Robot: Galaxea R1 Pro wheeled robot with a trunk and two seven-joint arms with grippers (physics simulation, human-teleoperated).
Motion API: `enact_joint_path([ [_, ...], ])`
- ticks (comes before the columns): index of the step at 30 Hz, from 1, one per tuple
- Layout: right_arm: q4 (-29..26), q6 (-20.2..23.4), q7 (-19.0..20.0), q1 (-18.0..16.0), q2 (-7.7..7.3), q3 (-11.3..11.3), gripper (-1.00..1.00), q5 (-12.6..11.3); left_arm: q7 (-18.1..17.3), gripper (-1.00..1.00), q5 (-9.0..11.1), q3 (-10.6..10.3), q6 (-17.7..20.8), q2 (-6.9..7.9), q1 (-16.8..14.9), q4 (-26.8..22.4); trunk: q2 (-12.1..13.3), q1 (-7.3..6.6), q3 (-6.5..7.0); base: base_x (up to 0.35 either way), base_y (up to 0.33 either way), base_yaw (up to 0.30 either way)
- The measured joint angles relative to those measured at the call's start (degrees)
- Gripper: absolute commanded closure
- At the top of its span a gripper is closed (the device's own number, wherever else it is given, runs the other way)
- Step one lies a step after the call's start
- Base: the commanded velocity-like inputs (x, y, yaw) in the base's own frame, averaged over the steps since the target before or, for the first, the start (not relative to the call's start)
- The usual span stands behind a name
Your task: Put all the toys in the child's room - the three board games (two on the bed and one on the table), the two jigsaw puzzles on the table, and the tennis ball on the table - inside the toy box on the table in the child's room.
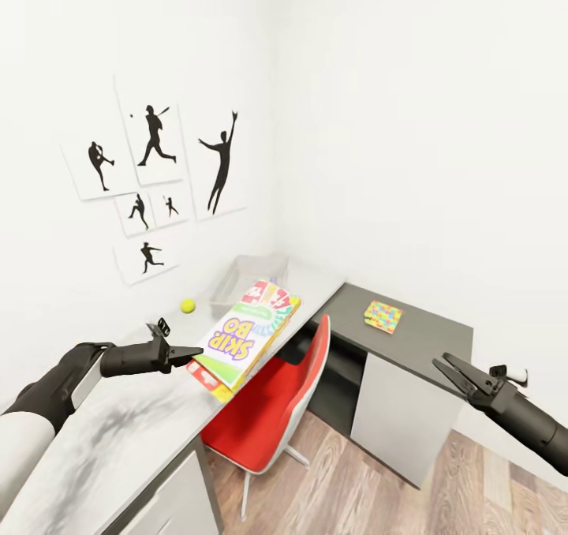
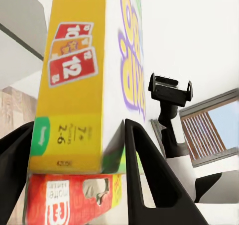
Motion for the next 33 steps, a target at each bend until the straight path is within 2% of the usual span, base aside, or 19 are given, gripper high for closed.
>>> enact_joint_path([
  [6, 0.0, -0.1, -0.1, 0.0, -0.02, 0.0, -1.0, 0.1, 0.0, 1.0, 0.0, 0.1, -1.3, 0.04, 0.0, 0.0, 0.0, -0.01, 0.15, 0.09, -0.058, -0.271],
  [11, 0.0, -0.2, -0.2, 0.0, 0.03, 0.0, -1.0, 0.3, 0.0, 1.0, 0.0, 0.1, -2.0, 0.2, 0.0, 0.0, 0.0, -0.03, 0.19, 0.242, -0.141, -0.12],
  [19, 0.0, -0.2, -0.2, 0.0, 0.11, 0.1, -1.0, 0.5, 0.0, 1.0, 0.0, 0.1, -2.1, 0.2, 0.0, 0.0, 0.0, -0.03, 0.2, 0.302, -0.054, -0.01],
  [27, -0.1, -0.3, -0.3, 0.0, 0.1, 0.1, -1.0, 0.5, 0.0, 1.0, 0.0, 0.1, -2.1, 0.19, 0.0, 0.0, 0.0, -0.03, 0.2, 0.275, -0.174, 0.007],
  [33, -0.1, -0.2, -0.3, 0.0, 0.08, 0.1, -1.0, 0.5, 0.0, 1.0, 0.0, 0.1, -2.1, 0.19, 0.0, 0.0, 0.0, -0.03, 0.2, 0.269, -0.198, 0.199],
])
